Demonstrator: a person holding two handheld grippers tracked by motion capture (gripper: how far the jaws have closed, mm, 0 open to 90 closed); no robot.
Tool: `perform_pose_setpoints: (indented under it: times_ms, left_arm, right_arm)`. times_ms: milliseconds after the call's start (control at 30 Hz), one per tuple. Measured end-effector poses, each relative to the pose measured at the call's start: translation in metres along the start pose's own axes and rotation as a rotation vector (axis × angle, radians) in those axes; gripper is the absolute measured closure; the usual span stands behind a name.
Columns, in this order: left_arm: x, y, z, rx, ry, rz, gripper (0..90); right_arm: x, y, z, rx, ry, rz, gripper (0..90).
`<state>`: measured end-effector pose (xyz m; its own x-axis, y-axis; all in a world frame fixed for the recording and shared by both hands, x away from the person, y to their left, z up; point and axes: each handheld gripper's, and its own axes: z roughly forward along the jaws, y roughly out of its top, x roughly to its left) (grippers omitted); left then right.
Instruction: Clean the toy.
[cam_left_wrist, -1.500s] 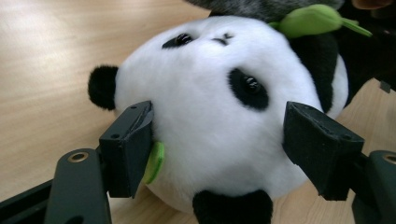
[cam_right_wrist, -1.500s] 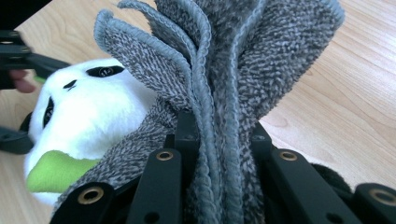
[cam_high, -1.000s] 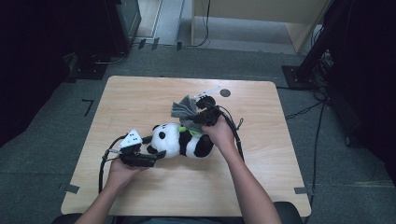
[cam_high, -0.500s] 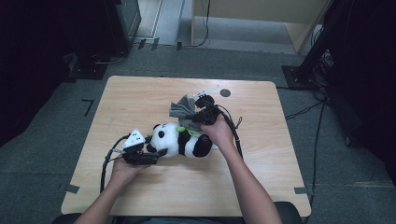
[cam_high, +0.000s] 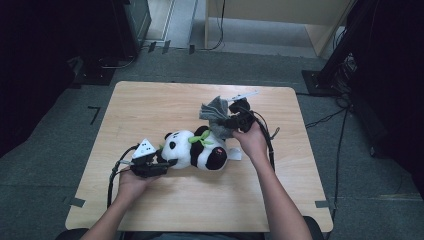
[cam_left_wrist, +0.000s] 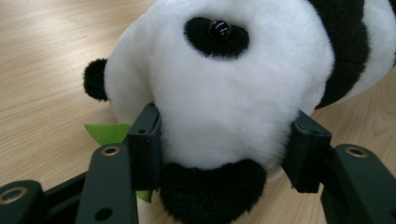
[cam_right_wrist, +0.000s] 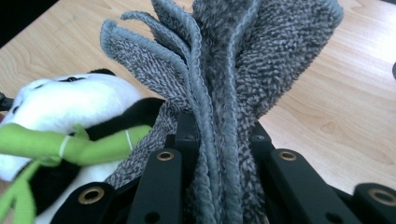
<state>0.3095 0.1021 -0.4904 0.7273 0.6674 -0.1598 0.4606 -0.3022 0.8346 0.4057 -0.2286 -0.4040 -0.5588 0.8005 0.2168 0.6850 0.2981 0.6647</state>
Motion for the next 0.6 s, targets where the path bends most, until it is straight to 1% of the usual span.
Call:
perform_pose_setpoints:
  times_ms: [33, 67, 133, 200, 267, 300, 367, 400, 433, 467, 533, 567, 600]
  left_arm:
    - [0.0, 0.0, 0.0, 0.0, 0.0, 0.0, 42.8]
    - [0.0, 0.0, 0.0, 0.001, -0.001, -0.005, 43.1]
    - [0.0, 0.0, 0.0, 0.002, -0.001, -0.005, 43.3]
    - [0.0, 0.0, 0.0, 0.003, -0.002, -0.005, 43.4]
    - [0.0, 0.0, 0.0, 0.004, -0.003, -0.006, 43.4]
    - [0.001, 0.0, 0.0, 0.005, -0.004, -0.008, 43.3]
    - [0.001, 0.0, -0.001, 0.004, -0.005, -0.006, 43.2]
    - [0.001, -0.001, -0.001, -0.003, -0.007, 0.0, 42.9]
    - [0.001, -0.001, -0.001, -0.003, -0.007, 0.0, 42.7]
    - [0.001, -0.003, -0.001, -0.008, -0.012, 0.013, 42.7]
    - [0.001, -0.003, -0.001, -0.008, -0.013, 0.007, 42.6]
    - [0.002, -0.003, -0.001, -0.008, -0.014, -0.001, 42.5]
    - [0.002, -0.002, -0.001, -0.007, -0.015, -0.005, 42.4]
  right_arm:
    - [0.0, 0.0, 0.0, 0.0, 0.0, 0.0, 74.8]
    - [-0.005, -0.004, -0.001, -0.005, -0.016, 0.003, 74.8]
    - [-0.009, -0.008, -0.004, -0.019, -0.033, 0.005, 74.9]
    - [-0.012, -0.011, -0.005, -0.013, -0.05, 0.004, 75.0]
    - [-0.016, -0.015, -0.007, -0.01, -0.05, 0.012, 75.0]
    - [-0.019, -0.018, -0.008, -0.006, -0.064, 0.015, 75.0]
    - [-0.025, -0.024, -0.009, 0.018, -0.084, 0.031, 75.0]
    - [-0.027, -0.028, -0.009, 0.021, -0.084, 0.035, 75.1]
    - [-0.029, -0.032, -0.009, 0.023, -0.067, 0.054, 75.1]
    - [-0.03, -0.035, -0.009, 0.024, -0.059, 0.063, 75.1]
    - [-0.029, -0.038, -0.01, 0.041, -0.062, 0.057, 75.1]
    - [-0.03, -0.039, -0.01, 0.052, -0.071, 0.048, 75.1]
    - [-0.031, -0.04, -0.009, 0.078, -0.089, 0.041, 75.0]
